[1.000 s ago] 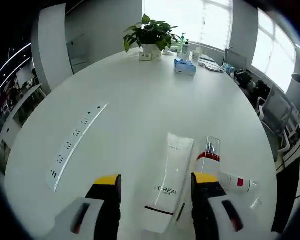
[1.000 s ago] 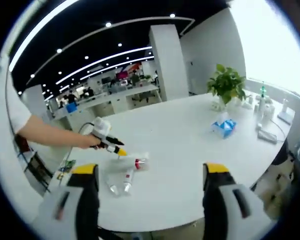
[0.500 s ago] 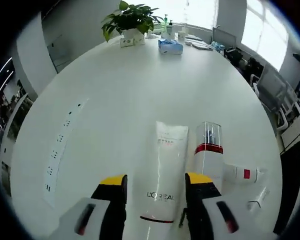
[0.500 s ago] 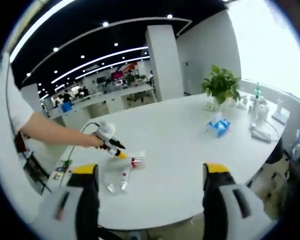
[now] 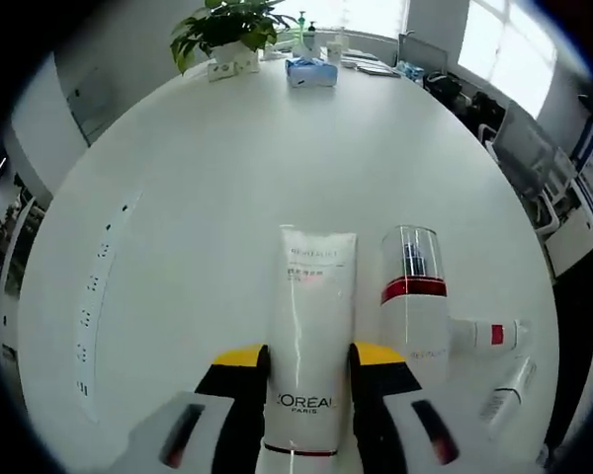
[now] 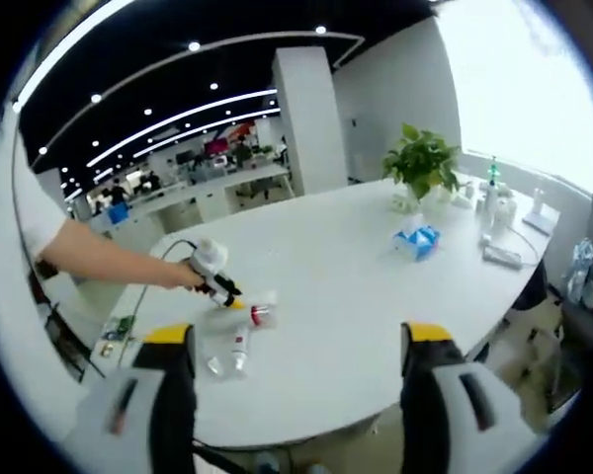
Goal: Arrange the skincare products in the storage area until every visible bottle or jar stands upright without overlapping.
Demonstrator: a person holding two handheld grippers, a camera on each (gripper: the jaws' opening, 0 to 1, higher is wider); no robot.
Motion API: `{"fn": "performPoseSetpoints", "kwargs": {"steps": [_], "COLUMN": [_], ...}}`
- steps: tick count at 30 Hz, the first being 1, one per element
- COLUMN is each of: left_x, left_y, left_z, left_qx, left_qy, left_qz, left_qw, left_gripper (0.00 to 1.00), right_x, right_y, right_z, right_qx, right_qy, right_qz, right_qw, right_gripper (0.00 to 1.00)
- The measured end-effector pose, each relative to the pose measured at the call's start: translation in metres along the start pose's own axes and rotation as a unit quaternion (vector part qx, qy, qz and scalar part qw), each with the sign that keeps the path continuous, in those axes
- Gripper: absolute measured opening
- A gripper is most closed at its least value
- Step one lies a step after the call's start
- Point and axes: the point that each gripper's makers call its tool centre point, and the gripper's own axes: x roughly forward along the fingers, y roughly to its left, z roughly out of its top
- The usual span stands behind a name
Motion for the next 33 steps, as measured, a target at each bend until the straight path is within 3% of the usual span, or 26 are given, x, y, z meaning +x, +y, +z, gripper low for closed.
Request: {"fn": "performPoseSetpoints", "kwargs": {"steps": [8,23,33], "left_x": [0.001,0.001,0.001], "left_y": [0.001,0.001,0.006], "left_z": [-0.002,-0.002,-0.002], "left_qx": [0.007,0.007,-0.015], "left_qy": [0.004,-0.017,-0.027], "left_qz": [-0.005,-0.007,0.005], "left_qw": [1.0000,0.9998,0.9995], "left_gripper": [0.33,0.31,0.28], "right_x": [0.002,0.005,0.005], "right_y": [0.004,0.015,0.025], "right_z": [0.000,0.002,-0.001], "right_qx": [-0.004,-0.015,-0.025], "right_qy": [0.005,0.009,0.019], "right_qz": [-0.002,0.001,0.005], "right_qw": [1.0000,0.9998,0.9995], "right_gripper": [0.84,0.84,0.84]}}
